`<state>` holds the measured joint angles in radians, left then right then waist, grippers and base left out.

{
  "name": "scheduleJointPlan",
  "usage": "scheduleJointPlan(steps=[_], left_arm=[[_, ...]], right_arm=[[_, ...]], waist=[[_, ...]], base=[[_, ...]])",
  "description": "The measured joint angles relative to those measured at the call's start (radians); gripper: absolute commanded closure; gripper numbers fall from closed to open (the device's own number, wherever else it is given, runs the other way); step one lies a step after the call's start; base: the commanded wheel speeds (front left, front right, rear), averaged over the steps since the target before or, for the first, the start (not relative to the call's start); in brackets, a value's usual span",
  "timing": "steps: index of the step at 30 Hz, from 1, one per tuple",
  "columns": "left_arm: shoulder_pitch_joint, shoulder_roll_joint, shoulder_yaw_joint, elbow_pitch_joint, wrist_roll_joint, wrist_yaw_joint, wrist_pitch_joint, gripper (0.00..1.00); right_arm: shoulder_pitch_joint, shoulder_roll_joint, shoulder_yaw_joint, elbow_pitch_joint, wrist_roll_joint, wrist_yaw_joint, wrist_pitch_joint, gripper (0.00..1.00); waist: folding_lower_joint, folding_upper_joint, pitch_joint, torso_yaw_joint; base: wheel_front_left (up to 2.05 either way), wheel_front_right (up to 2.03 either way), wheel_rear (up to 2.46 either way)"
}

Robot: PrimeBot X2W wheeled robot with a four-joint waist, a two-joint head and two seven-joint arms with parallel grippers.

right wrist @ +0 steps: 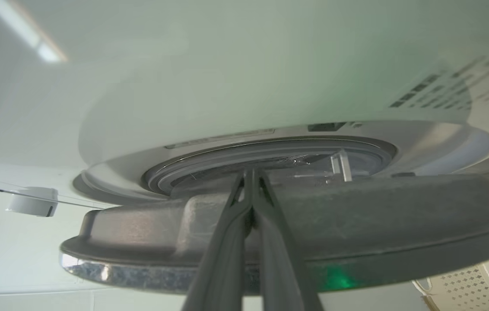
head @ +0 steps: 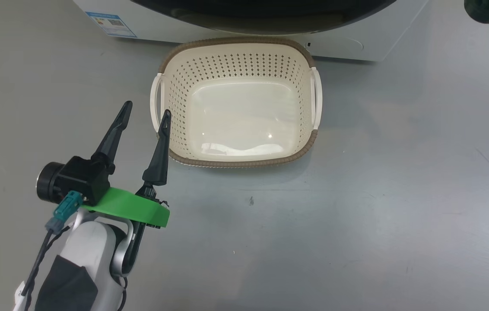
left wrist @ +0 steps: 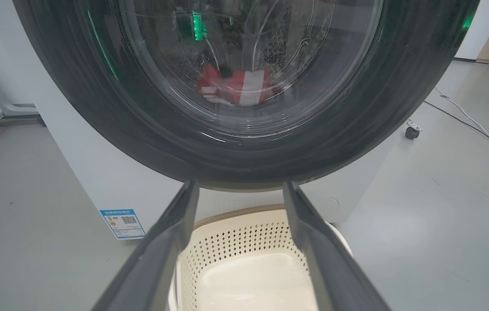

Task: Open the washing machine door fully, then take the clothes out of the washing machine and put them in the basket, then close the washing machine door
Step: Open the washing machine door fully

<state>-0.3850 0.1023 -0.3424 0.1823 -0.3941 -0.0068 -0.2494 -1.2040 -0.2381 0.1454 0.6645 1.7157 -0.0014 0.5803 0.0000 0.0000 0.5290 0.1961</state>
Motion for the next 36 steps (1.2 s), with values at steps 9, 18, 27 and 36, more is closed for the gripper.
scheduleJointPlan(steps=[9, 18, 27, 36], left_arm=[[0.000, -0.003, 0.002, 0.017, 0.005, 0.000, -0.003, 0.00], [0.002, -0.007, 0.004, 0.051, 0.009, 0.000, -0.003, 0.00], [0.023, -0.014, 0.006, 0.081, 0.011, 0.000, -0.003, 0.00], [0.047, -0.018, 0.008, 0.096, 0.011, 0.000, -0.003, 0.00]], right_arm=[[0.025, 0.008, 0.021, 0.023, 0.016, 0.018, 0.060, 1.00], [0.081, 0.019, 0.032, 0.034, 0.027, 0.054, 0.114, 1.00], [0.183, 0.047, 0.053, 0.041, 0.056, 0.085, 0.174, 1.00], [0.276, 0.082, 0.058, 0.035, 0.085, 0.102, 0.222, 1.00]], waist=[[0.0000, 0.0000, -0.028, -0.010], [0.0000, 0.0000, -0.065, -0.020], [0.0000, 0.0000, -0.125, -0.026], [0.0000, 0.0000, -0.185, -0.029]], base=[[0.00, 0.00, 0.00], [0.00, 0.00, 0.00], [0.00, 0.00, 0.00], [0.00, 0.00, 0.00]])
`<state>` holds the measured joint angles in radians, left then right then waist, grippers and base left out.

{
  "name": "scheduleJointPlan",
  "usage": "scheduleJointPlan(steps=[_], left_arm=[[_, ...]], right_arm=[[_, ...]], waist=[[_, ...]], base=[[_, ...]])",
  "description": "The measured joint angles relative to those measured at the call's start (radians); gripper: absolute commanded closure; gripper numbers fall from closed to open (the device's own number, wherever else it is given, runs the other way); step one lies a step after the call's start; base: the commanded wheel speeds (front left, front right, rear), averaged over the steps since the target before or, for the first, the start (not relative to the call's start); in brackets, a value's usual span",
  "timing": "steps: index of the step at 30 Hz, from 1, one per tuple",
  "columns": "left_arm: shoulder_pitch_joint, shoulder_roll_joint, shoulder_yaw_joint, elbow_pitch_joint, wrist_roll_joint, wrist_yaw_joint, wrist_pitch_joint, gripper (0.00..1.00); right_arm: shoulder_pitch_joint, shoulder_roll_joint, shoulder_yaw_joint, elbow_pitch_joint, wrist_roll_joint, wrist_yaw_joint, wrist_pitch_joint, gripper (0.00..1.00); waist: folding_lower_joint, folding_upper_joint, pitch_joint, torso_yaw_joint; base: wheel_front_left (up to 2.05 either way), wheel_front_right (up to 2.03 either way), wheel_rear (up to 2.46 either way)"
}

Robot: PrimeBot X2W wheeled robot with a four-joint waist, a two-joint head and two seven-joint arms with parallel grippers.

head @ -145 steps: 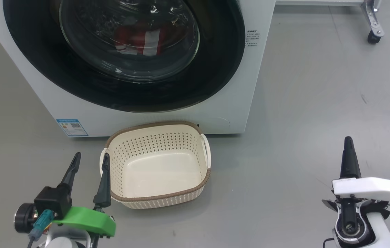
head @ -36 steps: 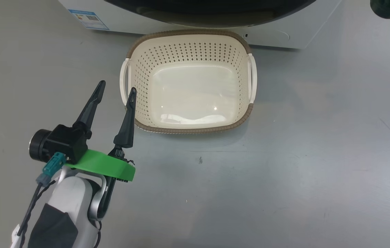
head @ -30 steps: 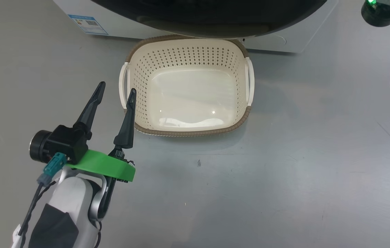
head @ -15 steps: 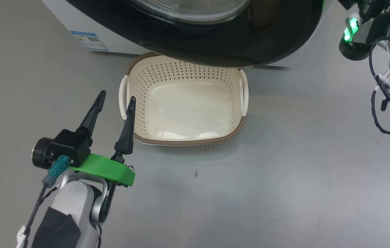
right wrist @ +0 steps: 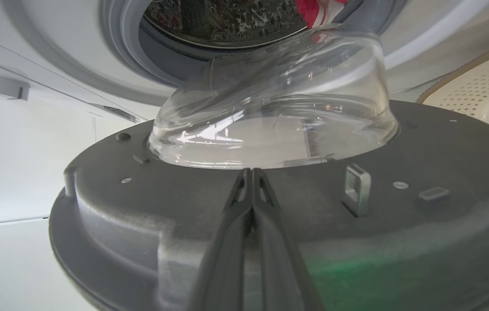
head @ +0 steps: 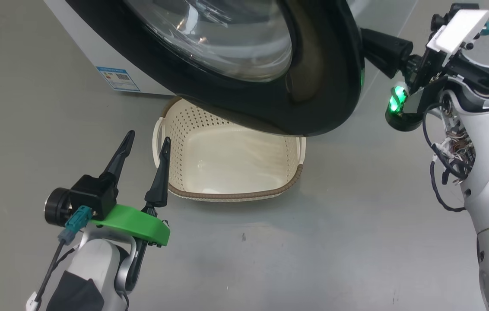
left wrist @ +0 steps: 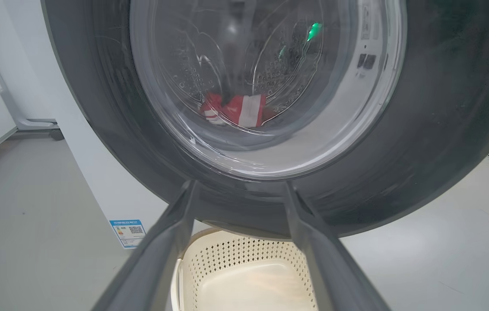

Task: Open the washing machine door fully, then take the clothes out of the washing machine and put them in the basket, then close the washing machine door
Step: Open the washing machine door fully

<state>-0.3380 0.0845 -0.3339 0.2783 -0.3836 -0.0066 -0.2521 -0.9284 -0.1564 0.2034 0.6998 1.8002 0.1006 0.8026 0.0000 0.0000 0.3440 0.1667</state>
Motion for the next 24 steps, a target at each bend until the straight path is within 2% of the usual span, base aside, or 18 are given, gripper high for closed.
scheduleJointPlan(steps=[6, 24], left_arm=[[0.020, 0.000, -0.002, 0.007, 0.002, 0.000, 0.000, 0.00], [0.091, 0.000, -0.010, 0.036, 0.006, 0.011, 0.000, 0.00]], right_arm=[[0.066, 0.016, 0.002, -0.013, 0.016, 0.012, 0.024, 1.00], [0.234, 0.066, 0.047, -0.042, 0.046, 0.015, 0.078, 1.00]], waist=[[0.0000, 0.0000, -0.041, -0.001], [0.0000, 0.0000, -0.163, 0.002]], base=[[0.00, 0.00, 0.00], [0.00, 0.00, 0.00]])
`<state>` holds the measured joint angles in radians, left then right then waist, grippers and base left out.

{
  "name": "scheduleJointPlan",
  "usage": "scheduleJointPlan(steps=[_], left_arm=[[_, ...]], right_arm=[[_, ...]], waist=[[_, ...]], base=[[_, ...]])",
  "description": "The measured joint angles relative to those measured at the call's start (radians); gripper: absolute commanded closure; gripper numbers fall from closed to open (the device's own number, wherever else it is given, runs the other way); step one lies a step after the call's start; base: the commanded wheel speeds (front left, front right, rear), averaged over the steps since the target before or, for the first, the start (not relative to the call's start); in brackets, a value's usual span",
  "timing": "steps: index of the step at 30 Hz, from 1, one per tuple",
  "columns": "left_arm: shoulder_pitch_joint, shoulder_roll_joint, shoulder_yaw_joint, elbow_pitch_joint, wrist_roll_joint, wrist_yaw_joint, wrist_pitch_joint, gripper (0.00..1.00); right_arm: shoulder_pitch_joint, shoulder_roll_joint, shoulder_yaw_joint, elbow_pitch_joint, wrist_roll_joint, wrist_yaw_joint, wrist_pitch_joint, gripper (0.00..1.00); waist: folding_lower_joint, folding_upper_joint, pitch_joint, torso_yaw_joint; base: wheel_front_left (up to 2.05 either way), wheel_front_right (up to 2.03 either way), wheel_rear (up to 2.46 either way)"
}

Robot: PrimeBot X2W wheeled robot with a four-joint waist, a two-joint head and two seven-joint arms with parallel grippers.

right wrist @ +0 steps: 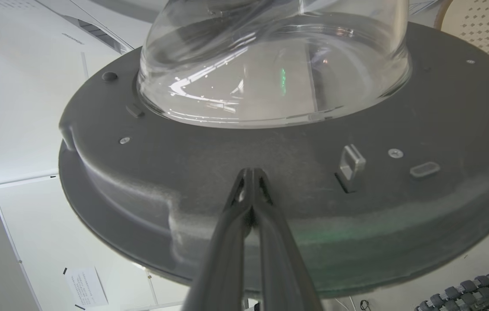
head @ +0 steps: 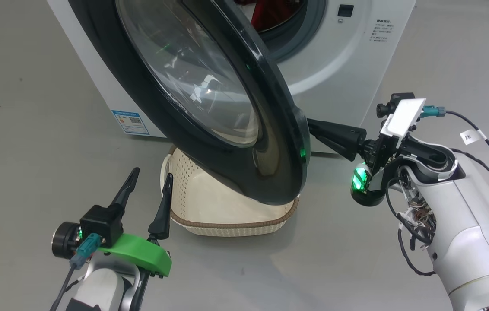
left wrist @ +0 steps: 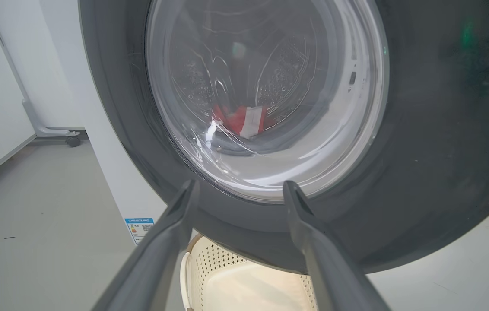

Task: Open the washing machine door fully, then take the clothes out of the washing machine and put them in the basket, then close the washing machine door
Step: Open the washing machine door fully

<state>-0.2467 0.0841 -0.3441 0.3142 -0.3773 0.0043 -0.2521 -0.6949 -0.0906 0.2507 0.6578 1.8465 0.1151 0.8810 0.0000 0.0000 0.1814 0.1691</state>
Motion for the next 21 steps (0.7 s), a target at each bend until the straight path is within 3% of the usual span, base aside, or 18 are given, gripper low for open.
scheduleJointPlan(steps=[21], left_arm=[[0.035, -0.003, -0.013, 0.001, 0.000, 0.018, 0.002, 0.00]], right_arm=[[0.113, 0.021, 0.063, -0.070, 0.019, 0.001, 0.026, 1.00]], waist=[[0.0000, 0.0000, -0.064, 0.090]], base=[[0.00, 0.00, 0.00]])
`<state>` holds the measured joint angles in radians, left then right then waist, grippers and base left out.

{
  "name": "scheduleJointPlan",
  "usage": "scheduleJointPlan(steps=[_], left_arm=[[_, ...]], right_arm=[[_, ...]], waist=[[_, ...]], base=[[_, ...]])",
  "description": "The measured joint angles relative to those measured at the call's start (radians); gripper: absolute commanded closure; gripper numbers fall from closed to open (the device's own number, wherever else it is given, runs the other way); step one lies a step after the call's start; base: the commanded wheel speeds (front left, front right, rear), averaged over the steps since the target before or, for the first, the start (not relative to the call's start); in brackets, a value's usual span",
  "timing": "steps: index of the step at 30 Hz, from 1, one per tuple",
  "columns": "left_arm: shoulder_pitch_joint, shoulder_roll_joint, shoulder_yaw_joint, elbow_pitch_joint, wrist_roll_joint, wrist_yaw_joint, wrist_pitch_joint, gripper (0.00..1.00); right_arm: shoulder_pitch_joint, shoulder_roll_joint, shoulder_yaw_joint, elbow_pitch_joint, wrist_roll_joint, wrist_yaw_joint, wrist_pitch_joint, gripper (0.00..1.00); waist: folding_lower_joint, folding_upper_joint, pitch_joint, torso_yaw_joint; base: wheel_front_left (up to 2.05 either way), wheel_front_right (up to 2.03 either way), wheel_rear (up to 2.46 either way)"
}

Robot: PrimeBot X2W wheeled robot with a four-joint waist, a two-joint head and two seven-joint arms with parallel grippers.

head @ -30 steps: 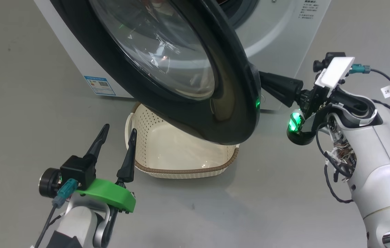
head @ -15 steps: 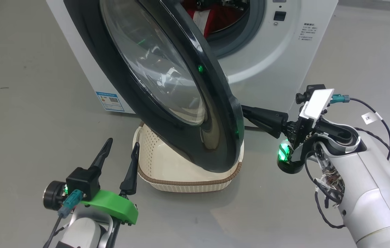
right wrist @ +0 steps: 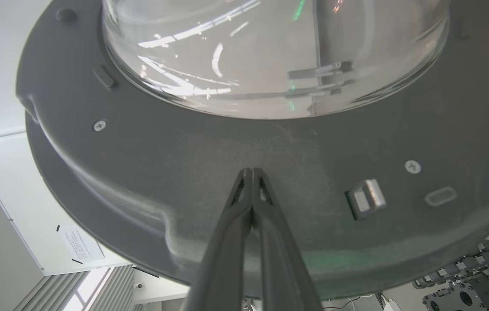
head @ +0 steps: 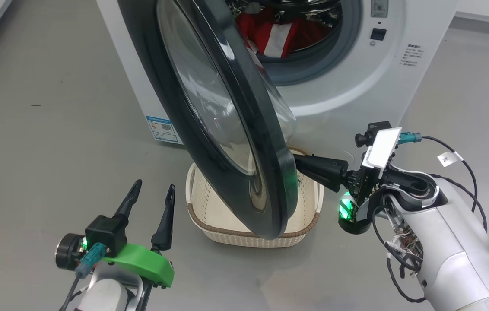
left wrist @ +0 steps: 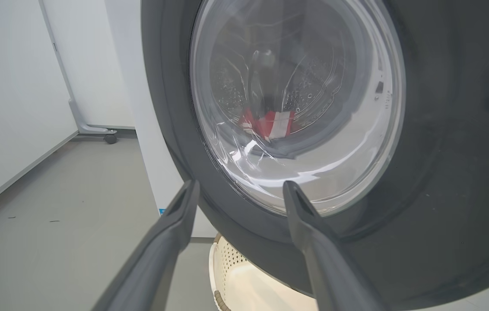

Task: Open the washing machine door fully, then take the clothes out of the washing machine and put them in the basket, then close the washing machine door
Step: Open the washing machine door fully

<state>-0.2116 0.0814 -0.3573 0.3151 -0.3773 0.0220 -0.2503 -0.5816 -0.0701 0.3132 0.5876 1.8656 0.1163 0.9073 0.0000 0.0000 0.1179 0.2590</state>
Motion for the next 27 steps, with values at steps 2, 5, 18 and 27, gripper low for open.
scheduleJointPlan(steps=[2, 5, 18, 27], left_arm=[[0.007, 0.000, 0.000, 0.000, 0.000, 0.001, 0.003, 0.00], [0.011, 0.000, -0.001, 0.000, 0.000, 0.001, 0.003, 0.00], [0.017, -0.002, -0.004, -0.003, -0.001, 0.009, 0.011, 0.00], [0.033, -0.003, -0.006, -0.008, -0.001, 0.010, 0.012, 0.00]], right_arm=[[0.005, 0.000, 0.010, -0.008, 0.000, 0.000, 0.002, 1.00], [0.018, 0.001, 0.020, -0.022, 0.001, 0.000, 0.003, 1.00], [0.059, 0.003, 0.067, -0.071, 0.045, 0.000, 0.003, 1.00], [0.074, 0.003, 0.141, -0.116, 0.105, 0.000, -0.003, 1.00]], waist=[[0.0000, 0.0000, -0.003, 0.009], [0.0000, 0.0000, -0.008, 0.024], [0.0000, 0.0000, -0.020, 0.092], [0.0000, 0.0000, -0.025, 0.134]], base=[[0.00, 0.00, 0.00], [0.00, 0.00, 0.00], [0.00, 0.00, 0.00], [0.00, 0.00, 0.00]])
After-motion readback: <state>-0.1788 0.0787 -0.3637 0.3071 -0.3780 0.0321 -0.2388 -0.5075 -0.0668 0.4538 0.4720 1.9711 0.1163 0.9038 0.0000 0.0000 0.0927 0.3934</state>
